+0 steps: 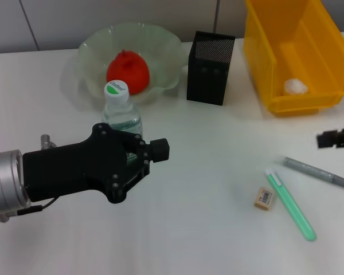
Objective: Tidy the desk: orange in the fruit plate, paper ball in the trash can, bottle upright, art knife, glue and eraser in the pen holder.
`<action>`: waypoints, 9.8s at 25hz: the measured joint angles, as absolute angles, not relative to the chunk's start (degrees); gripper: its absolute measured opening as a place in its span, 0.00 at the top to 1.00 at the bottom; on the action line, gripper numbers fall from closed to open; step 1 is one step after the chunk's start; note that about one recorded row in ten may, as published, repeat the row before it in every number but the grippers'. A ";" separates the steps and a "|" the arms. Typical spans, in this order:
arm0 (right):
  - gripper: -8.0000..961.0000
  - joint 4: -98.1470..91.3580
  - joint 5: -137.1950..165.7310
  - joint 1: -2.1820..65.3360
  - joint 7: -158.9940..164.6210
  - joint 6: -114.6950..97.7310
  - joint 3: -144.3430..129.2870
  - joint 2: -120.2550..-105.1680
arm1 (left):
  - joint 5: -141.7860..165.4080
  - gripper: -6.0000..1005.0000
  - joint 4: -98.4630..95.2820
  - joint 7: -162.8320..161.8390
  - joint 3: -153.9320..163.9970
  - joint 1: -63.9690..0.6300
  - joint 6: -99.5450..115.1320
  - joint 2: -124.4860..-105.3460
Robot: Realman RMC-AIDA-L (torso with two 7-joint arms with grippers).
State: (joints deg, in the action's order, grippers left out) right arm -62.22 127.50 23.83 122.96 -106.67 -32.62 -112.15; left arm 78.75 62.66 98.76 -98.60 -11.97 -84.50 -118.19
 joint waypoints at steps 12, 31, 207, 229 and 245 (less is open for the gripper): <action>0.60 -62.78 143.13 34.29 134.16 -106.91 -40.53 -112.27 | 78.75 0.98 59.13 100.64 -99.93 -12.18 -84.27 -118.39; 0.59 -56.85 149.61 42.17 154.14 -102.25 -44.19 -114.85 | 78.75 0.98 55.09 101.78 -101.53 -14.84 -83.53 -118.28; 0.80 -39.35 164.08 52.09 156.61 -89.00 -57.88 -117.50 | 81.30 0.98 46.23 107.58 -103.10 -18.32 -84.11 -118.47; 0.80 -65.76 155.87 42.84 153.54 -94.98 -58.16 -118.95 | 81.15 0.98 46.22 107.23 -104.39 -18.36 -84.11 -118.51; 0.80 -86.46 140.36 30.34 148.09 -87.27 -59.67 -119.35 | 77.75 0.98 46.23 107.13 -104.62 -18.78 -83.84 -118.57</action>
State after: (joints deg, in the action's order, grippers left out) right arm -86.46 140.36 30.34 148.09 -87.27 -59.67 -119.35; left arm 77.75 46.23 107.13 -104.62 -18.78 -83.84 -118.57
